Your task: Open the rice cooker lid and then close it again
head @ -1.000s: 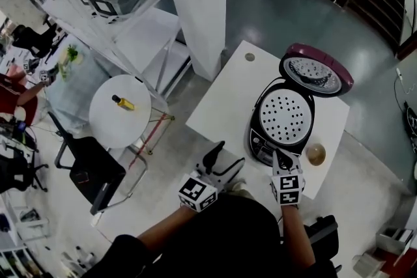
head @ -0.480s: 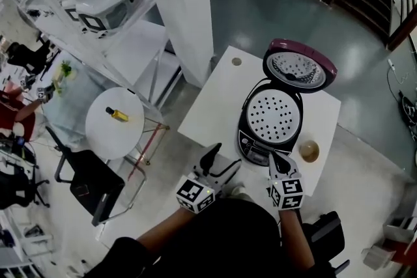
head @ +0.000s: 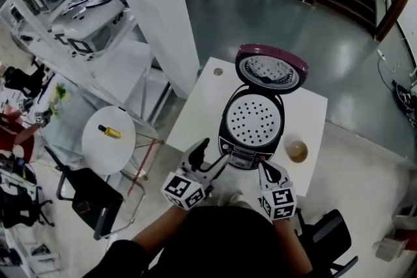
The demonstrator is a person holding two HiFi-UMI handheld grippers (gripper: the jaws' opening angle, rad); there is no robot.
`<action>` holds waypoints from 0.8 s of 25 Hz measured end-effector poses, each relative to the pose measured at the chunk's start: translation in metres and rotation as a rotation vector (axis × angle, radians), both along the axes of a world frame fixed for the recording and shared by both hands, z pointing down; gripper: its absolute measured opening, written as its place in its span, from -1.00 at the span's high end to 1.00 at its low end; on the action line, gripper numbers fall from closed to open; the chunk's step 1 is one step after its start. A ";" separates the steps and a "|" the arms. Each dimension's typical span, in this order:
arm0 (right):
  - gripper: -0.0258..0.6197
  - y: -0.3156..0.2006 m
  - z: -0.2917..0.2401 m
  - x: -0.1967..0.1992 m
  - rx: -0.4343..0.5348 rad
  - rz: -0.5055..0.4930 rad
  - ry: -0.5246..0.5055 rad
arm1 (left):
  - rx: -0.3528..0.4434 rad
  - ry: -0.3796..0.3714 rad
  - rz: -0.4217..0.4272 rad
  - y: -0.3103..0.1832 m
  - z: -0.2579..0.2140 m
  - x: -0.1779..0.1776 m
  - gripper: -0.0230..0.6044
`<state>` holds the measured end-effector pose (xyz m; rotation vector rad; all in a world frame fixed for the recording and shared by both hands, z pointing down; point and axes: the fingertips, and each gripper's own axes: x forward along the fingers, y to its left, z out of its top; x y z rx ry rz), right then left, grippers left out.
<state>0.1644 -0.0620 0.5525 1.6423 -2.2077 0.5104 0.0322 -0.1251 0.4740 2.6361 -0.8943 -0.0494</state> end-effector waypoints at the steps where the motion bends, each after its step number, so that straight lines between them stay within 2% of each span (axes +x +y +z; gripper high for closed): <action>1: 0.91 0.002 -0.001 0.001 0.001 -0.001 -0.008 | 0.006 0.002 0.004 -0.004 -0.005 0.004 -0.02; 6: 0.91 0.009 -0.007 0.009 0.026 -0.018 -0.049 | 0.031 0.058 0.054 -0.029 -0.048 0.036 -0.02; 11: 0.91 0.020 -0.007 0.022 0.044 -0.026 -0.044 | 0.146 0.020 0.085 -0.058 -0.094 0.064 -0.02; 15: 0.91 0.024 0.001 0.034 0.036 -0.006 -0.077 | 0.109 0.131 0.101 -0.087 -0.126 0.075 -0.02; 20: 0.91 0.022 0.001 0.036 0.033 0.016 -0.083 | 0.168 0.079 0.139 -0.127 -0.149 0.089 -0.02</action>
